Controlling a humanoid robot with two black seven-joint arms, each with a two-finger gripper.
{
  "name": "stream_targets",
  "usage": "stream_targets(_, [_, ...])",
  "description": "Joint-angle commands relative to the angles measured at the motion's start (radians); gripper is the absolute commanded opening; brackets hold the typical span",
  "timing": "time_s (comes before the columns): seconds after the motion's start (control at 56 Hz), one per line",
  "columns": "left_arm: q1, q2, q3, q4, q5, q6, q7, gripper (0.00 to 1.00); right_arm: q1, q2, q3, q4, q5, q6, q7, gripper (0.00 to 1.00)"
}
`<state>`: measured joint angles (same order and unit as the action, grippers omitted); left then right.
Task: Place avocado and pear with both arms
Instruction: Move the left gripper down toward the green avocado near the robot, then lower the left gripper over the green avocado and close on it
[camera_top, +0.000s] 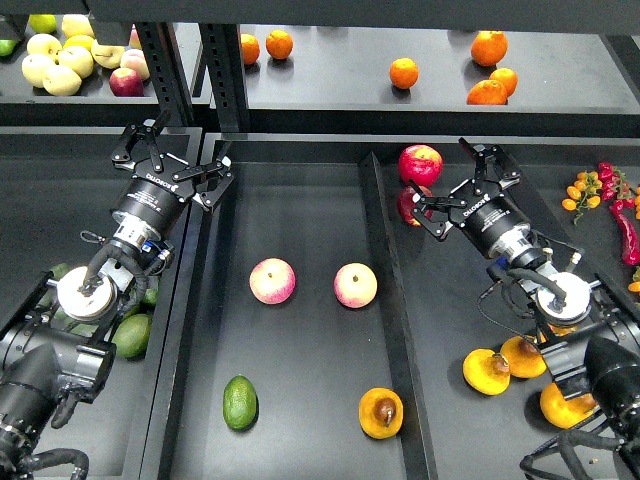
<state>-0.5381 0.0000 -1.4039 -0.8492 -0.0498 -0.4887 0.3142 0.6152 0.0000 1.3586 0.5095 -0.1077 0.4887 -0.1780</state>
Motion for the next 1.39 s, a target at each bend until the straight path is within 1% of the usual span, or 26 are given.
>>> stream_targets(0.0, [-0.039,0.0,0.025,0.002,-0.016,0.0,0.132,0.97,0.0,0.0,0.005,-0.003,-0.001,0.0,0.0,1.0])
stream_targets(0.054, [-0.063,0.0,0.055,0.01,-0.027,0.0,0.169,0.96,0.001,0.0,0.008,-0.003,-0.001,0.0,0.0,1.0])
stream_targets(0.071, [-0.071,0.0,0.065,0.012,-0.028,0.0,0.174,0.96,0.0,0.0,0.008,-0.003,-0.001,0.0,0.0,1.0])
stream_targets(0.178, [-0.129,0.0,0.173,0.033,-0.059,0.0,0.174,0.96,0.001,0.0,0.019,0.0,-0.001,0.0,0.0,1.0])
stream_targets(0.303, [-0.178,0.089,0.328,0.053,-0.125,0.0,0.174,0.96,0.001,0.0,0.02,0.0,-0.001,0.0,0.0,1.0])
stream_targets(0.428, [-0.203,0.155,0.538,0.044,-0.134,0.0,0.174,0.95,0.001,0.0,0.019,-0.002,-0.001,0.0,0.0,1.0])
stream_targets(0.535, [-0.221,0.189,0.663,0.021,-0.13,0.0,0.174,0.95,0.001,0.0,0.019,-0.002,-0.001,0.0,0.0,1.0])
stream_targets(0.553, [-0.25,0.224,0.74,-0.003,-0.125,0.0,0.174,0.95,0.001,0.0,0.019,-0.002,-0.001,0.0,0.0,1.0])
stream_targets(0.678, [-0.329,0.29,0.939,-0.048,-0.105,0.0,0.174,0.95,0.003,0.0,0.02,-0.006,-0.001,0.0,0.0,1.0])
stream_targets(0.732, [-0.368,0.314,1.046,-0.074,-0.076,0.0,0.174,0.95,0.003,0.0,0.022,-0.006,-0.001,0.0,0.002,1.0])
stream_targets(0.803, [-0.414,0.337,1.155,-0.102,-0.026,0.0,0.174,0.95,0.006,0.0,0.036,-0.008,-0.001,0.0,0.002,1.0])
stream_targets(0.928, [-0.493,0.356,1.272,-0.117,0.06,0.0,0.174,0.95,0.011,0.0,0.069,-0.006,-0.001,0.0,0.002,1.0])
stream_targets(1.124, [-0.516,0.356,1.411,-0.137,0.252,0.0,0.174,0.95,0.014,0.0,0.073,-0.005,-0.001,0.0,0.002,1.0])
stream_targets(1.267, [-0.514,0.348,1.438,-0.139,0.399,0.0,0.174,0.95,0.012,0.0,0.069,-0.006,-0.001,0.0,0.002,1.0])
stream_targets(1.374, [-0.507,0.345,1.439,-0.137,0.453,0.0,0.174,0.95,0.008,0.0,0.068,-0.003,-0.001,0.0,0.002,1.0])
